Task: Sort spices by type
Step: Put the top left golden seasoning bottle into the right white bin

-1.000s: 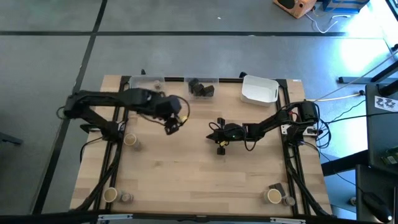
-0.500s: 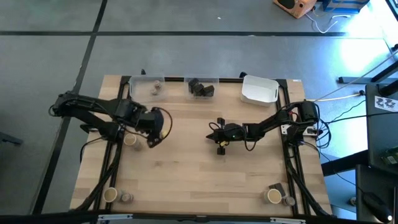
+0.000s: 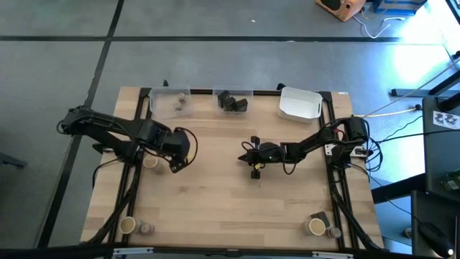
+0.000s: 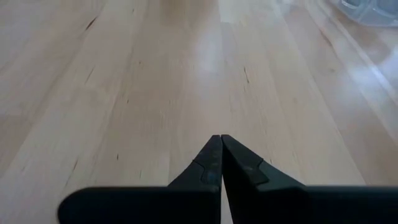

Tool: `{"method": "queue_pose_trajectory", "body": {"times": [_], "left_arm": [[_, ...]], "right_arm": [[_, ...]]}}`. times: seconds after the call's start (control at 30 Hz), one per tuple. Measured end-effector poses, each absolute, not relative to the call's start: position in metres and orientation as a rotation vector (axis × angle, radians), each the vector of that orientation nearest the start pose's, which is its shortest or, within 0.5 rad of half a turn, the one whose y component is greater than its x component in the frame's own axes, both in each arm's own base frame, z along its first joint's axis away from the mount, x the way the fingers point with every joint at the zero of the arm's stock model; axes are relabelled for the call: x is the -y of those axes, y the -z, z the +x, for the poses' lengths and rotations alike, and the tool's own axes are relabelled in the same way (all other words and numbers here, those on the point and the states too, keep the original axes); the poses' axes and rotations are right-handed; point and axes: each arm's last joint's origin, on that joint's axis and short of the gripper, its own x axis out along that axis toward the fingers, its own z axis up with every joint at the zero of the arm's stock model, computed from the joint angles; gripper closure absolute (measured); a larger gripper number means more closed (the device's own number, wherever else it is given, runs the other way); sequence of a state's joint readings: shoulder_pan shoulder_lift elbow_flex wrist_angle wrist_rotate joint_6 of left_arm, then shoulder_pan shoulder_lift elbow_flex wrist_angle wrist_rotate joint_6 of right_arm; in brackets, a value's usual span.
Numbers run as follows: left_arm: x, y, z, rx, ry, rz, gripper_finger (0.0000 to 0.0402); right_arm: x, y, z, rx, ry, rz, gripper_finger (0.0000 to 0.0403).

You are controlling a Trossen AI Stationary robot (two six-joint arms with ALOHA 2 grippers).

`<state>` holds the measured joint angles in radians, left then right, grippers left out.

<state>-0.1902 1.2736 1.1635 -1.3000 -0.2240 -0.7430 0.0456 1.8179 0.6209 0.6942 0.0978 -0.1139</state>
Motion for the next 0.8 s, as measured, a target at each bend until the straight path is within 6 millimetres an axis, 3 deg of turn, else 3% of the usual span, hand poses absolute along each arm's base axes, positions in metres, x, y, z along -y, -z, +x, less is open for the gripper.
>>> {"method": "queue_pose_trajectory", "body": {"times": [0.43, 0.8], "left_arm": [[0.040, -0.268, 0.181, -1.493, -0.678, -0.411, 0.0011], [0.051, -0.252, 0.166, -1.593, -0.707, -0.330, 0.0004]], "right_arm": [[-0.012, -0.107, 0.314, -0.500, 0.023, -0.148, 0.0391], [-0.012, -0.108, 0.315, -0.496, 0.023, -0.147, 0.0391]]}}
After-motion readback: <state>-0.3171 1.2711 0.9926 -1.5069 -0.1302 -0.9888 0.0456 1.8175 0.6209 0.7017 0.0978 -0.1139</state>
